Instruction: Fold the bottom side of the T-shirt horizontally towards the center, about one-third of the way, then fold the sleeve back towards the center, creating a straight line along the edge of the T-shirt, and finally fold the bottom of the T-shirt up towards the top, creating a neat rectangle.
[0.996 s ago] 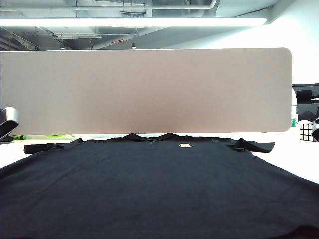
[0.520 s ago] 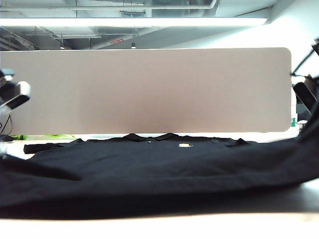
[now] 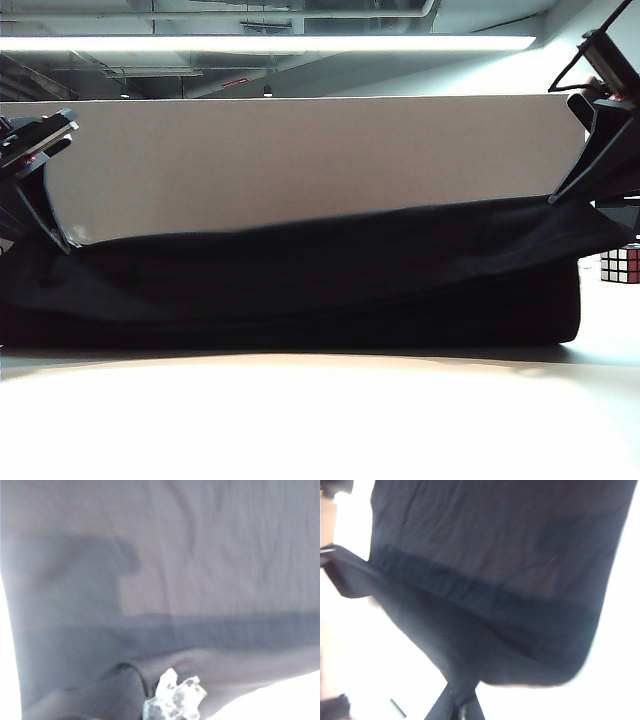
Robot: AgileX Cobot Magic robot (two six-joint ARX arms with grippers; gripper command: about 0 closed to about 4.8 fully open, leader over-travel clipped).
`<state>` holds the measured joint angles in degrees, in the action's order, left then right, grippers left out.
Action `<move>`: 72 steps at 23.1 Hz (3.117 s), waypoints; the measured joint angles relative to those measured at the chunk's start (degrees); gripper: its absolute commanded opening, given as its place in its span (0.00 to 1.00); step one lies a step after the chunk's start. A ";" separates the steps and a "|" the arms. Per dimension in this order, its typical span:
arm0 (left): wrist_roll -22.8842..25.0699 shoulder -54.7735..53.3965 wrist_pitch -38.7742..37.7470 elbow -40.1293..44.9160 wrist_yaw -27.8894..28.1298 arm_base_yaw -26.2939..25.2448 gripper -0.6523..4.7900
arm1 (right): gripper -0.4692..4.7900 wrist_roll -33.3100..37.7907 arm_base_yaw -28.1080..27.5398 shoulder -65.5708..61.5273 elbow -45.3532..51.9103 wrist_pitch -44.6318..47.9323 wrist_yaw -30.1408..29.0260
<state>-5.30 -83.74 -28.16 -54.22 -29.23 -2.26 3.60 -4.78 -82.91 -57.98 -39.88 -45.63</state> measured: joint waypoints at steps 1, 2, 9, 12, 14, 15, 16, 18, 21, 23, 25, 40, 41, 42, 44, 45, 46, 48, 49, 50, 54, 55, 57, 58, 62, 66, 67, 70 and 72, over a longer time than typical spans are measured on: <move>-1.55 0.00 1.36 0.00 0.31 -0.72 0.11 | 0.07 0.83 0.02 -0.39 0.00 2.01 0.68; -2.40 0.00 2.60 0.00 0.31 -1.49 0.11 | 0.07 1.79 0.09 -1.18 0.00 4.07 0.81; -5.81 -5.16 12.04 -0.02 2.34 -2.47 0.11 | 0.07 6.27 3.23 -10.58 0.02 16.79 3.91; -6.12 -9.66 16.90 0.00 3.34 -2.43 0.11 | 0.07 6.97 3.23 -13.84 0.00 21.51 7.23; -5.88 -11.52 19.08 0.00 4.90 -2.38 0.16 | 0.07 7.10 3.26 -15.15 0.00 23.50 9.14; -5.18 -12.04 20.02 0.00 5.49 -2.34 0.26 | 0.07 7.17 3.26 -15.76 0.00 24.59 10.62; -3.91 -12.46 20.96 0.00 5.97 -2.32 0.34 | 0.07 7.17 3.26 -16.20 0.02 25.81 12.07; 1.16 -12.74 23.28 0.00 9.27 -2.64 0.51 | 0.17 7.15 3.17 -16.70 0.02 28.59 15.93; 4.28 -12.72 24.35 -0.02 10.69 -2.69 0.58 | 0.52 6.86 3.19 -16.70 0.00 32.02 16.31; 4.37 -12.72 24.22 -0.02 10.88 -2.82 0.58 | 0.62 6.88 3.15 -16.70 0.00 33.40 16.33; 4.44 -12.72 23.12 -0.02 10.88 -2.84 0.58 | 0.71 6.88 3.21 -16.72 0.00 33.68 16.20; 29.53 0.61 1.86 -0.09 7.80 1.36 0.57 | 0.55 -7.74 3.21 -13.42 -0.26 11.56 12.76; 31.54 1.09 1.16 -0.11 8.46 2.16 0.57 | 0.55 -9.38 3.23 -12.35 -0.28 10.73 13.75; 33.16 1.31 0.52 -0.13 9.40 3.06 0.57 | 0.55 -10.69 3.43 -11.39 -0.33 10.03 14.75; 37.22 1.29 -1.07 -0.11 11.74 5.22 0.56 | 0.55 -13.79 4.26 -9.18 -0.39 8.70 18.43; 39.01 1.16 -1.92 -0.11 12.68 6.19 0.56 | 0.55 -15.74 4.90 -8.15 -0.39 8.24 20.81; 40.92 1.03 -2.78 -0.09 13.55 7.17 0.56 | 0.55 -17.20 5.51 -7.39 -0.39 7.80 22.82; 44.06 0.96 -3.15 -0.07 15.91 8.55 0.56 | 0.55 -19.98 6.69 -5.90 -0.39 7.15 26.91; 46.16 0.98 -2.78 -0.07 16.96 9.05 0.56 | 0.55 -22.18 7.61 -5.25 -0.42 7.39 29.20; 47.15 0.98 -2.54 -0.07 17.29 9.03 0.56 | 0.54 -23.28 8.26 -5.22 -0.44 7.43 30.32; 48.17 0.02 -0.17 -0.09 18.64 8.79 0.56 | 0.54 -26.03 11.15 -6.03 -0.42 8.26 34.62; 48.17 -0.37 0.33 -0.09 18.82 8.79 0.56 | 0.50 -26.25 11.54 -6.25 -0.42 8.98 35.01; 48.22 -1.97 1.31 -0.09 18.86 8.81 0.54 | 0.47 -27.17 12.59 -6.69 -0.42 11.04 35.32; 48.24 -3.17 1.44 -0.09 18.88 8.81 0.54 | 0.47 -27.47 13.35 -6.78 -0.39 12.37 35.50; 48.24 -5.07 1.55 -0.09 18.78 8.81 0.51 | 0.47 -27.65 15.41 -7.39 -0.42 14.51 34.05; 48.19 -5.79 1.81 -0.09 18.25 8.81 0.51 | 0.47 -27.65 18.62 -8.70 -0.39 14.97 31.95; 48.19 -5.79 1.86 -0.09 18.25 8.81 0.51 | 0.47 -27.65 19.23 -8.94 -0.39 15.15 31.67; 48.17 -5.79 1.84 -0.09 18.25 8.81 0.51 | 0.47 -27.61 20.94 -10.01 -0.39 15.80 30.88; 48.19 -5.79 1.88 -0.09 18.21 8.81 0.51 | 0.47 -27.61 21.79 -11.17 -0.39 16.52 30.77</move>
<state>42.89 -89.54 -26.28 -54.30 -11.03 6.55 -24.01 17.02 -94.08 -58.37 -23.35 -14.85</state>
